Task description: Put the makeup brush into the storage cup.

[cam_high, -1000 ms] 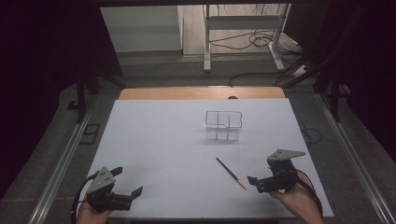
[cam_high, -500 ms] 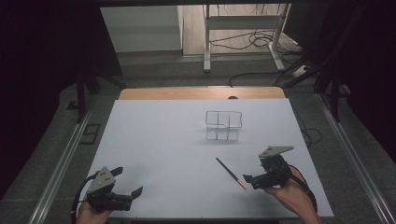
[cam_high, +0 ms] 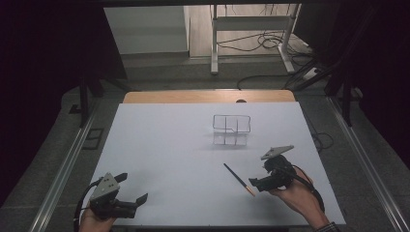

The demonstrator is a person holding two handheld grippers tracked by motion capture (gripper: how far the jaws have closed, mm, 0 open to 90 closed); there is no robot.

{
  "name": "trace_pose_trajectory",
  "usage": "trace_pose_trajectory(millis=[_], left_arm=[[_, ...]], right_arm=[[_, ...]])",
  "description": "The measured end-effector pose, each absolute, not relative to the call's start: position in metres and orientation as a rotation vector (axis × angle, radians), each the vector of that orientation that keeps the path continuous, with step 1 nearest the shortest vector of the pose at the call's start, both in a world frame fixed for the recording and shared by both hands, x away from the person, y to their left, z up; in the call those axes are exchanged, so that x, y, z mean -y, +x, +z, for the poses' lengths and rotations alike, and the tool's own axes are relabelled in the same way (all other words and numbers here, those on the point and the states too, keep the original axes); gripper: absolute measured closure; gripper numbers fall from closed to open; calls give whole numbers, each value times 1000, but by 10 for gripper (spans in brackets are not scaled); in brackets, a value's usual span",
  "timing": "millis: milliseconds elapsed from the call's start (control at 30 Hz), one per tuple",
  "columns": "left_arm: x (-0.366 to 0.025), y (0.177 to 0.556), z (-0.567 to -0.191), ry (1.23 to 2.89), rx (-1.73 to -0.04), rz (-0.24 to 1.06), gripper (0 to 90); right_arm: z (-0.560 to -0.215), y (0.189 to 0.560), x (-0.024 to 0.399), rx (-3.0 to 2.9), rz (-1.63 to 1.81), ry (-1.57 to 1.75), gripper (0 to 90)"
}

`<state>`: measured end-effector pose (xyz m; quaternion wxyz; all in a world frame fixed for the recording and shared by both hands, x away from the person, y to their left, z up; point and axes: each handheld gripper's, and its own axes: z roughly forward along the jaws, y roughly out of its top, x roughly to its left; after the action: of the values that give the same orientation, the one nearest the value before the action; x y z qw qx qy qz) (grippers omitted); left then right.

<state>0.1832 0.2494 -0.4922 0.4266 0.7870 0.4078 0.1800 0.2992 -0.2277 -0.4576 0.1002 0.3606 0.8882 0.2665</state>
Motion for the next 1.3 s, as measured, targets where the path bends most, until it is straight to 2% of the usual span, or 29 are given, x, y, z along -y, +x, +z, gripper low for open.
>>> trace_pose_trajectory(millis=[767, 1300], left_arm=[[-249, 183, -492, 1971, -1014, 451, 2], [-249, 183, -492, 1972, -1014, 451, 3]], right_arm=[[-456, 321, 201, -2704, 614, 1000, 346], [-460, 334, 176, -2762, 507, 914, 497]])
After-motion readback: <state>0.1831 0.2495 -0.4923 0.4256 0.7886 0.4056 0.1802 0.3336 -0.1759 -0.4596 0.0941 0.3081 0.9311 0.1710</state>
